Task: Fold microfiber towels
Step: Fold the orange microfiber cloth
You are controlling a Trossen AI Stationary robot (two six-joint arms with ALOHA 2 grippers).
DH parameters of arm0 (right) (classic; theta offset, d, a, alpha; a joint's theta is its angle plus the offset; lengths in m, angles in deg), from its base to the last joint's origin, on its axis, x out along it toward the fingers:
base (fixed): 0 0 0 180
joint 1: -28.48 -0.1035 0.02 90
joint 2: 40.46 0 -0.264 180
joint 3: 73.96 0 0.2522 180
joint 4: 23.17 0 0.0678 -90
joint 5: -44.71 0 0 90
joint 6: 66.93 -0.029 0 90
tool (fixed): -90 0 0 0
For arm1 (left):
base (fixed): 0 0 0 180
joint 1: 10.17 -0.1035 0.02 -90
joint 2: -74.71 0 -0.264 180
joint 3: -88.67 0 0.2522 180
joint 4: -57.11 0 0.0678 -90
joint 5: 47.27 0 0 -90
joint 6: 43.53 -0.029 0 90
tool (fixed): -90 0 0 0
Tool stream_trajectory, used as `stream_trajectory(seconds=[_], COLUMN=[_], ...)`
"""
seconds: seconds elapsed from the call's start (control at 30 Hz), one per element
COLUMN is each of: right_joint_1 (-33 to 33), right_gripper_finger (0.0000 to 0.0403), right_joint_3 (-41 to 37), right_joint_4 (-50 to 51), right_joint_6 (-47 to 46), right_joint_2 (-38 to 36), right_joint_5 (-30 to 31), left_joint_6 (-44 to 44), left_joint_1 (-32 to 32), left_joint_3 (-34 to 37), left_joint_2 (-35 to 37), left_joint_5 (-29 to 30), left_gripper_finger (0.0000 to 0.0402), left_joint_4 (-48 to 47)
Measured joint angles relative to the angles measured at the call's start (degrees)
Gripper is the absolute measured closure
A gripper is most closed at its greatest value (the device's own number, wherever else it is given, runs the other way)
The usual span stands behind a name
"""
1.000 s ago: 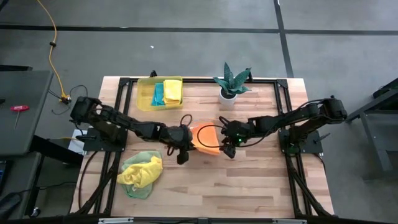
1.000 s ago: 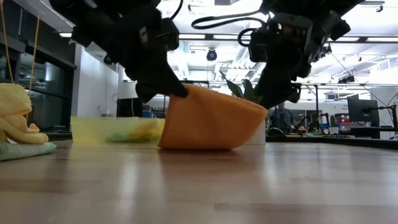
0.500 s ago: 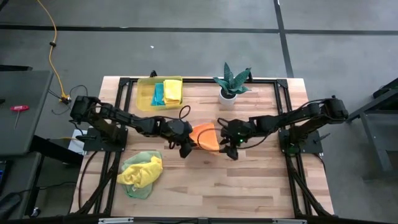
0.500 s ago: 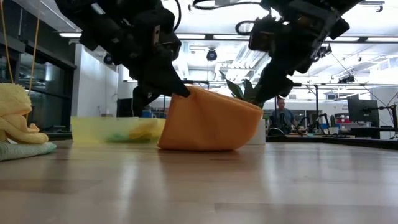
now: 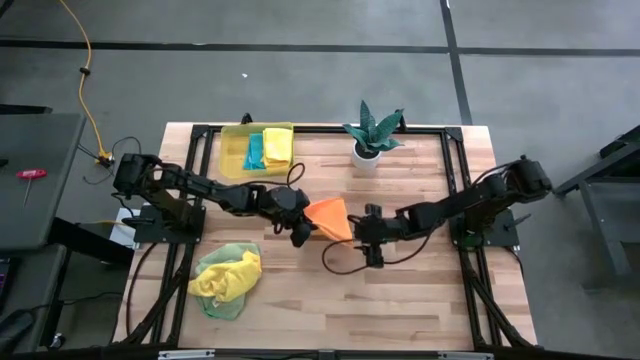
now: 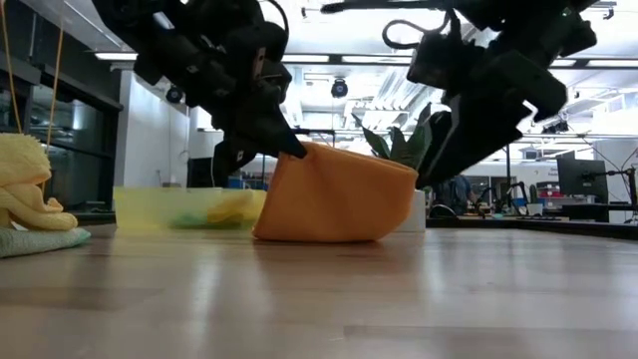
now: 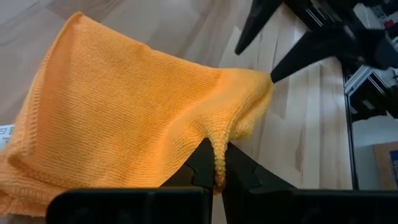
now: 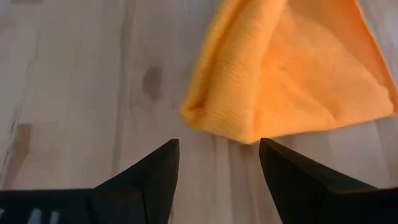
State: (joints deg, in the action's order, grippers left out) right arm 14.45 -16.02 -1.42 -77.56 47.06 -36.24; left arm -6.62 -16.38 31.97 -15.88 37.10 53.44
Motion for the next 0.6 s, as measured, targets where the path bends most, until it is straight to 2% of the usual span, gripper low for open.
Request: stream_trajectory(seconds=[0.27,0.6], right_joint_1=[-3.0,-4.7], right_gripper_finger=[0.0187,0.0187], right_joint_3=[0.0,1.7], right_joint_4=[-2.4,-5.5], right_joint_6=[-5.1,-11.5], right_joint_2=[0.4,5.2], right_joint_5=[8.6,9.7], left_joint_6=[1.5,1.9], left_joint_1=[-0.5,-0.5], left_joint_3=[0.0,0.0], left_joint_2=[0.0,0.0], left_joint_5=[-0.3,-0.4], left_gripper_finger=[0.0401,0.0401], left_joint_4=[0.0,-0.1])
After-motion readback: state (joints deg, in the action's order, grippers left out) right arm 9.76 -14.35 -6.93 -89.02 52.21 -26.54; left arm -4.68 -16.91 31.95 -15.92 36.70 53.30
